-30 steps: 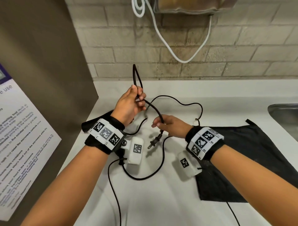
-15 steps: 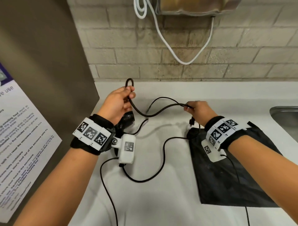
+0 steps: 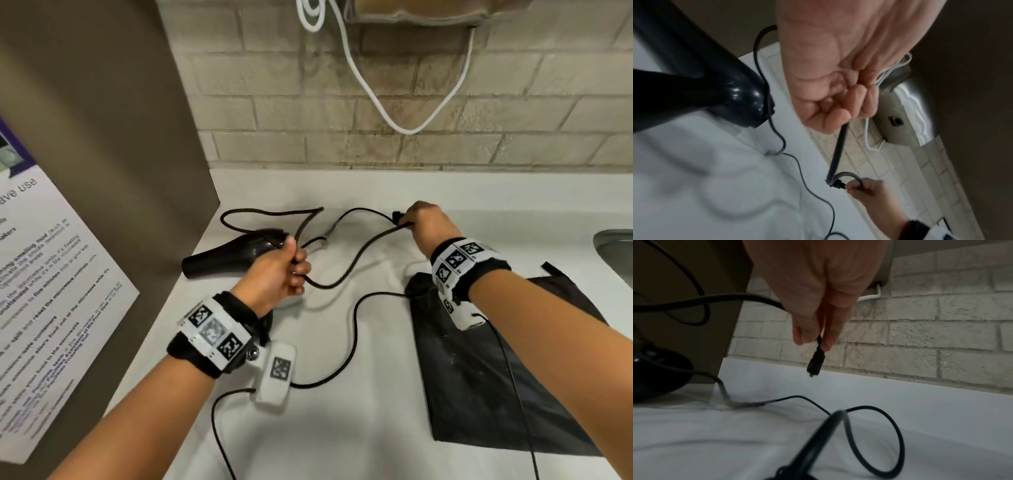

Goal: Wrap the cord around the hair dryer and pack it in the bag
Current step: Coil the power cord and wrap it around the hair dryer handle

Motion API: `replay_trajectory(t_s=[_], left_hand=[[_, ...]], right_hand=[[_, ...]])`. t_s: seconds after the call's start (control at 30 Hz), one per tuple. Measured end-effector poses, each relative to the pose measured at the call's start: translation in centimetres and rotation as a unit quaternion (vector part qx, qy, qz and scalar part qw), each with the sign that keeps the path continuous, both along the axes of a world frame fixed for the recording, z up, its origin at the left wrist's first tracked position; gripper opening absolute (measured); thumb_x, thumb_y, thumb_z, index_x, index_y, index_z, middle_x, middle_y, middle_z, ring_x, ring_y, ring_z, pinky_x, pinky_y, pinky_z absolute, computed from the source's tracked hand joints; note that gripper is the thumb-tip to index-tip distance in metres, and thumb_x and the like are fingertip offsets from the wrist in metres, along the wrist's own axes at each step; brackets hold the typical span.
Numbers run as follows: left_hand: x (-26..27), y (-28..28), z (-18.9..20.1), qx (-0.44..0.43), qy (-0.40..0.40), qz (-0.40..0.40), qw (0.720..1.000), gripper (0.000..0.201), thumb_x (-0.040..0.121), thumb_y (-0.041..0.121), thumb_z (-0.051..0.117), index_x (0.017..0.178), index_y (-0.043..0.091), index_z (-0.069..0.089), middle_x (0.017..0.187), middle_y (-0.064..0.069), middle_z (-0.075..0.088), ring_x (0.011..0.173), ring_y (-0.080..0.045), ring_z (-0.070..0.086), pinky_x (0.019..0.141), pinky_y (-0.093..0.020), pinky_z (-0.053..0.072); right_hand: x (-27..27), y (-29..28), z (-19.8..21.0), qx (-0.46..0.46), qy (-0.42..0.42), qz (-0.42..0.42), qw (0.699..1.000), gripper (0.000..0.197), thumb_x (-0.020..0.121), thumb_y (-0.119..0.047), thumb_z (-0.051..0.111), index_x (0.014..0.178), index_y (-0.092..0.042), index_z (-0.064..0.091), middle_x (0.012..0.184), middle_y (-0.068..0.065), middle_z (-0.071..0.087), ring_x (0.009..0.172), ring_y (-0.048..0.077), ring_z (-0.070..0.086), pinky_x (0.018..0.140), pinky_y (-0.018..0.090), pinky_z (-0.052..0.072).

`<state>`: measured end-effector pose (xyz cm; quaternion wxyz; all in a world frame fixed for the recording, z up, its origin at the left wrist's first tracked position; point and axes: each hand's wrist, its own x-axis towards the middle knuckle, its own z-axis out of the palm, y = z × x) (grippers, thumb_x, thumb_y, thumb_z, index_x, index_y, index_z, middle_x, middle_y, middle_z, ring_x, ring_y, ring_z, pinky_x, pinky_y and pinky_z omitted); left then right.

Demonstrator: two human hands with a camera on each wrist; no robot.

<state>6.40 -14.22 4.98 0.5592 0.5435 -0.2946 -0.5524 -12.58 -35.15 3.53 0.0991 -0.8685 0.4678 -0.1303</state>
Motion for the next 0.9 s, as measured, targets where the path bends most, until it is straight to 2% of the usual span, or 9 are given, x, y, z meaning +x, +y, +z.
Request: replay_trajectory(t_s=[0.1, 0.23, 0.37, 0.5, 0.57, 0.63, 0.7, 0.8, 0.9], left_hand=[[-1.0, 0.4, -1.6, 0.017, -0.034, 0.039, 0.999, 0.030, 0.101, 0.022, 0.026, 0.075, 0.018, 0.040, 0.053, 0.006, 0.053, 0.034, -0.004, 0.035, 0.042, -0.017, 0.039], [-1.8, 0.6, -2.6, 0.014, -0.047, 0.031, 0.998, 0.025, 0.101, 0.015, 0.027, 0.080, 0.016, 0.039, 0.062, -0.001, 0.064, 0.035, -0.007, 0.044, 0.044, -0.017, 0.043], [-2.0, -0.1, -3.0, 0.000, -0.059, 0.028, 0.998, 0.025, 0.101, 0.013, 0.027, 0.079, 0.016, 0.038, 0.071, 0.000, 0.064, 0.036, -0.007, 0.047, 0.048, -0.018, 0.046], [-2.2, -0.5, -3.1, -0.003, -0.069, 0.053, 0.996, 0.024, 0.101, 0.014, 0.026, 0.081, 0.016, 0.039, 0.077, -0.002, 0.057, 0.039, -0.007, 0.055, 0.054, -0.021, 0.047], [-2.1, -0.7, -2.9, -0.007, -0.070, 0.071, 0.995, 0.024, 0.101, 0.015, 0.026, 0.081, 0.016, 0.040, 0.077, -0.001, 0.056, 0.044, -0.007, 0.061, 0.055, -0.020, 0.047], [-2.0, -0.9, -2.7, -0.008, -0.071, 0.067, 0.995, 0.024, 0.101, 0.015, 0.027, 0.082, 0.017, 0.041, 0.078, -0.001, 0.056, 0.047, -0.007, 0.063, 0.056, -0.021, 0.047], [-1.7, -1.1, -2.4, 0.012, -0.116, 0.024, 0.993, 0.021, 0.100, 0.017, 0.034, 0.083, 0.016, 0.047, 0.083, -0.001, 0.060, 0.046, -0.006, 0.062, 0.052, -0.020, 0.045], [0.0, -1.7, -1.6, 0.057, -0.322, 0.031, 0.945, 0.018, 0.094, 0.025, 0.049, 0.090, 0.011, 0.060, 0.094, -0.007, 0.065, 0.048, -0.007, 0.062, 0.044, -0.014, 0.042], [3.1, -1.8, 0.1, 0.043, -0.529, 0.175, 0.829, 0.028, 0.088, 0.023, 0.057, 0.115, 0.013, 0.056, 0.124, -0.012, 0.051, 0.096, -0.026, 0.061, 0.081, -0.026, 0.045]], right_hand=[[0.8, 1.5, 0.1, 0.079, 0.167, 0.025, 0.983, 0.031, 0.087, -0.011, 0.056, 0.117, -0.009, 0.060, 0.123, 0.017, 0.052, 0.110, 0.035, 0.054, 0.095, 0.036, 0.045], [1.8, 5.5, -0.2, 0.082, 0.170, 0.150, 0.971, 0.053, 0.080, -0.007, 0.049, 0.129, -0.027, 0.049, 0.139, 0.002, 0.041, 0.119, 0.030, 0.044, 0.099, 0.036, 0.041], [2.6, 8.7, -0.8, 0.129, 0.217, 0.264, 0.931, 0.050, 0.085, -0.029, 0.046, 0.133, -0.041, 0.040, 0.145, -0.009, 0.035, 0.117, 0.030, 0.035, 0.105, 0.041, 0.032], [2.2, 9.3, -1.3, 0.182, 0.152, 0.282, 0.930, 0.038, 0.091, -0.021, 0.046, 0.126, -0.036, 0.051, 0.136, -0.011, 0.047, 0.116, 0.023, 0.033, 0.108, 0.040, 0.027], [2.1, 9.8, -1.1, 0.205, 0.094, 0.271, 0.936, 0.036, 0.092, -0.019, 0.045, 0.124, -0.033, 0.053, 0.118, -0.007, 0.057, 0.105, 0.015, 0.034, 0.105, 0.033, 0.030], [2.2, 10.4, -0.7, 0.213, 0.054, 0.270, 0.937, 0.029, 0.092, -0.021, 0.048, 0.119, -0.025, 0.058, 0.093, -0.008, 0.059, 0.095, 0.014, 0.040, 0.086, 0.017, 0.033], [2.3, 10.6, -0.6, 0.192, 0.035, 0.270, 0.943, 0.021, 0.091, -0.017, 0.053, 0.107, -0.016, 0.066, 0.087, -0.004, 0.067, 0.087, 0.022, 0.055, 0.071, 0.016, 0.034], [2.1, 10.3, -0.8, 0.136, 0.055, 0.222, 0.964, 0.018, 0.089, -0.017, 0.055, 0.100, -0.014, 0.069, 0.097, 0.006, 0.071, 0.092, 0.024, 0.062, 0.077, 0.025, 0.043], [1.7, 10.1, -0.7, 0.126, 0.076, 0.195, 0.970, 0.019, 0.091, -0.014, 0.050, 0.101, -0.010, 0.066, 0.100, 0.010, 0.068, 0.089, 0.027, 0.060, 0.076, 0.028, 0.044]])
